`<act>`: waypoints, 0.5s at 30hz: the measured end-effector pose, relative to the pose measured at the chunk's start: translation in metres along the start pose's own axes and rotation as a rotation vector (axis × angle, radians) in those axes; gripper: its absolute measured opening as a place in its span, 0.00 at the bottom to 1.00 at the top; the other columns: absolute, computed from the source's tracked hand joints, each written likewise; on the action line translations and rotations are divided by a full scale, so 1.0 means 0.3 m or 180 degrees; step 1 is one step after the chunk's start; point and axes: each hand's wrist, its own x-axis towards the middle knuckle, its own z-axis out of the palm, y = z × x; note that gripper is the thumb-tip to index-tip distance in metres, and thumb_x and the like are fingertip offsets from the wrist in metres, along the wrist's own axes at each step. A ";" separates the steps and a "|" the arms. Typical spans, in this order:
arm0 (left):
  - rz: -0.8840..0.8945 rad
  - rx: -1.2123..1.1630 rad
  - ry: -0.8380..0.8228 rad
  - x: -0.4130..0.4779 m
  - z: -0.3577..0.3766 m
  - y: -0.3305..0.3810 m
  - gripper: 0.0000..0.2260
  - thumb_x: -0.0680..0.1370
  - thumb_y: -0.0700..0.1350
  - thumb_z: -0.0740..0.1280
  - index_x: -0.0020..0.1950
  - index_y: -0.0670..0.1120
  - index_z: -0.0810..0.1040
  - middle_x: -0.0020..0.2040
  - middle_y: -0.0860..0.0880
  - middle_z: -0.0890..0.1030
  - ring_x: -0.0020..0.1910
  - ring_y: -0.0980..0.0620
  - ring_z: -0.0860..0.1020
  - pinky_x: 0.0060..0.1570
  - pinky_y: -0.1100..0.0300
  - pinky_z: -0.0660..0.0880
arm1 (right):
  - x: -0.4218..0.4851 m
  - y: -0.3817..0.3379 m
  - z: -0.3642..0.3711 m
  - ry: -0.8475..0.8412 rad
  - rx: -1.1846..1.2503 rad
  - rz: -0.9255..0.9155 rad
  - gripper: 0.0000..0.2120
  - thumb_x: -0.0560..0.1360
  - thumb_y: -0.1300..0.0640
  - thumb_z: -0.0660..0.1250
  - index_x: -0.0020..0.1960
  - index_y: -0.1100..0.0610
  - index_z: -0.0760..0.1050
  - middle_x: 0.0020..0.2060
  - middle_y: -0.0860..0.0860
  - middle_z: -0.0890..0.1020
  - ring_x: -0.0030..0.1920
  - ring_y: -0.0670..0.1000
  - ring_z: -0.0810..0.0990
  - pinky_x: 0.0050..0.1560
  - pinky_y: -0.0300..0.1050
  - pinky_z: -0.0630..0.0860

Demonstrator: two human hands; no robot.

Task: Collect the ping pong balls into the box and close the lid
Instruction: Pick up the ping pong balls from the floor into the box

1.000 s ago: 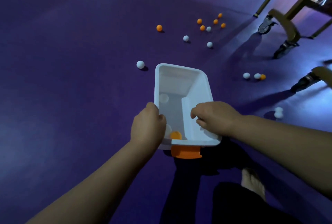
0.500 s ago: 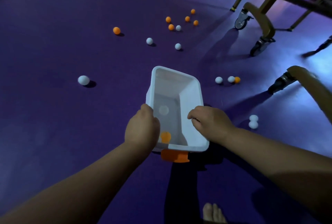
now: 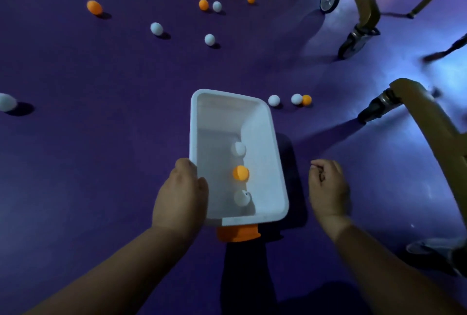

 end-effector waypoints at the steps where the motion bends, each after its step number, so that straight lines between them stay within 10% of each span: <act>1: 0.0002 0.0006 -0.0005 0.004 0.020 0.011 0.05 0.78 0.42 0.59 0.45 0.44 0.64 0.39 0.48 0.72 0.30 0.53 0.66 0.25 0.63 0.57 | 0.015 0.044 0.018 -0.0015 -0.0134 0.0225 0.07 0.76 0.64 0.62 0.49 0.64 0.77 0.49 0.58 0.78 0.41 0.52 0.73 0.39 0.35 0.62; 7: -0.0009 0.0053 -0.0056 0.037 0.100 0.079 0.04 0.79 0.43 0.60 0.47 0.45 0.65 0.41 0.48 0.72 0.32 0.53 0.67 0.27 0.61 0.59 | 0.080 0.212 0.124 0.0573 -0.0564 0.1359 0.16 0.71 0.55 0.70 0.53 0.63 0.73 0.55 0.61 0.76 0.52 0.63 0.76 0.53 0.55 0.71; 15: -0.0094 0.0167 -0.0131 0.099 0.138 0.083 0.03 0.79 0.39 0.57 0.46 0.44 0.63 0.39 0.48 0.71 0.30 0.55 0.67 0.25 0.62 0.59 | 0.088 0.295 0.162 0.0427 -0.0907 0.1748 0.29 0.69 0.44 0.71 0.57 0.65 0.70 0.56 0.64 0.73 0.55 0.65 0.74 0.55 0.57 0.69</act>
